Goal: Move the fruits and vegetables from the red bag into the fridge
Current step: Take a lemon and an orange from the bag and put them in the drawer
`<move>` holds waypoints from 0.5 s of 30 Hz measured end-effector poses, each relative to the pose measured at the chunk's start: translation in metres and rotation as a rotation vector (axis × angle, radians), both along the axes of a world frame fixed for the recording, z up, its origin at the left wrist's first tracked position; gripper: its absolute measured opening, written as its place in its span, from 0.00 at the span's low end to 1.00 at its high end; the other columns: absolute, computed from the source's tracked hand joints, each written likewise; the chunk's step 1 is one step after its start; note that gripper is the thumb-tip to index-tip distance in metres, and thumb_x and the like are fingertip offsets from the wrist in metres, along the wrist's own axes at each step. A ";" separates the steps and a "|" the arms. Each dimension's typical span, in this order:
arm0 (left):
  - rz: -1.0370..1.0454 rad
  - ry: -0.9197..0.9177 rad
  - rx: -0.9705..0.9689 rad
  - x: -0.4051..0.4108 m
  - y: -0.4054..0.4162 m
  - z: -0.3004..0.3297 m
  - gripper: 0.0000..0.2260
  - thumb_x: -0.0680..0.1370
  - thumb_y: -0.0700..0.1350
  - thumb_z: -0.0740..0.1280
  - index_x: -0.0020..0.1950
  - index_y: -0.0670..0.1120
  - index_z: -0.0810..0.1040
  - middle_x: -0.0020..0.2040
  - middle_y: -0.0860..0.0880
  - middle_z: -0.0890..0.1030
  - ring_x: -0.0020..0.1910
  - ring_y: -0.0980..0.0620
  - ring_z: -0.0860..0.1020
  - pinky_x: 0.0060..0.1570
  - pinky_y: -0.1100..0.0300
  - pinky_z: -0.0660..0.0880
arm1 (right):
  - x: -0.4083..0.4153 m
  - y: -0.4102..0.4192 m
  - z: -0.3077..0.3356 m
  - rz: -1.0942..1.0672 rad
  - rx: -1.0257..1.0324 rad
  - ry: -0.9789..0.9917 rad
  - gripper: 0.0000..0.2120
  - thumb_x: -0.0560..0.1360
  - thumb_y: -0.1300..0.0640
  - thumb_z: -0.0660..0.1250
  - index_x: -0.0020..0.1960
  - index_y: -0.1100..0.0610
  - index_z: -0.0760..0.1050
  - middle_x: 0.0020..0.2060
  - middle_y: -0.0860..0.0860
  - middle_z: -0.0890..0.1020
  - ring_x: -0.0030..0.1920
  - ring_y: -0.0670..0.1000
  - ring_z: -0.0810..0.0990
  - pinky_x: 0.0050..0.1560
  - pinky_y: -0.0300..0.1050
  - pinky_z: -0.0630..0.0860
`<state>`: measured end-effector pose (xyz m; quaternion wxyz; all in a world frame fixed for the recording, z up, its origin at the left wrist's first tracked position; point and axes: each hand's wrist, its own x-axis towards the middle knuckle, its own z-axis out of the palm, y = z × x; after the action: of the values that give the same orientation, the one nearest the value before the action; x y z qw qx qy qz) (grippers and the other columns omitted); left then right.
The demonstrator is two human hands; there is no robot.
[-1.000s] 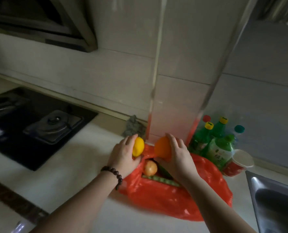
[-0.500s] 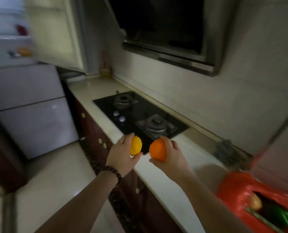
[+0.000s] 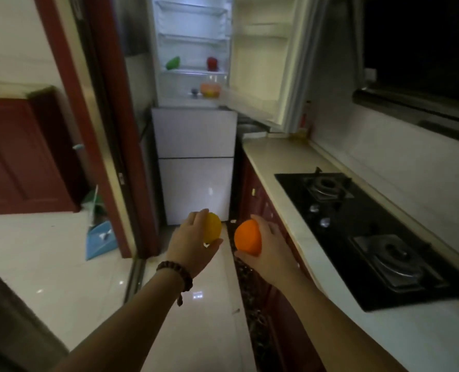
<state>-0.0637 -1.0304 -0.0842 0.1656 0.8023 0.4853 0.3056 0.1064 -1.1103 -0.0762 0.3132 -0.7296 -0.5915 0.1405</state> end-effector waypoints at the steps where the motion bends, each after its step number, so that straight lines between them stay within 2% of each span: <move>1: 0.025 0.008 -0.002 -0.004 0.011 0.000 0.32 0.72 0.53 0.71 0.72 0.50 0.61 0.67 0.49 0.69 0.59 0.48 0.73 0.56 0.55 0.74 | -0.002 0.015 0.000 0.018 -0.002 -0.003 0.43 0.68 0.43 0.73 0.74 0.45 0.51 0.71 0.50 0.60 0.66 0.53 0.68 0.60 0.47 0.70; 10: 0.131 0.034 0.027 0.004 0.140 0.006 0.30 0.72 0.51 0.71 0.71 0.48 0.63 0.66 0.47 0.70 0.59 0.45 0.74 0.56 0.52 0.74 | 0.020 0.168 -0.002 0.120 0.067 0.017 0.42 0.69 0.45 0.73 0.74 0.46 0.52 0.70 0.51 0.62 0.65 0.55 0.69 0.56 0.44 0.69; 15: 0.177 0.047 0.013 0.033 0.234 0.022 0.31 0.72 0.52 0.71 0.71 0.49 0.63 0.67 0.48 0.70 0.60 0.45 0.73 0.57 0.51 0.74 | 0.052 0.271 0.011 0.147 0.070 0.040 0.42 0.69 0.46 0.74 0.74 0.46 0.53 0.70 0.52 0.61 0.65 0.56 0.69 0.58 0.48 0.72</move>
<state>-0.0305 -0.7964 -0.0620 0.1215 0.7643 0.5560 0.3033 0.1587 -0.8391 -0.0653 0.3390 -0.6700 -0.6415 0.1570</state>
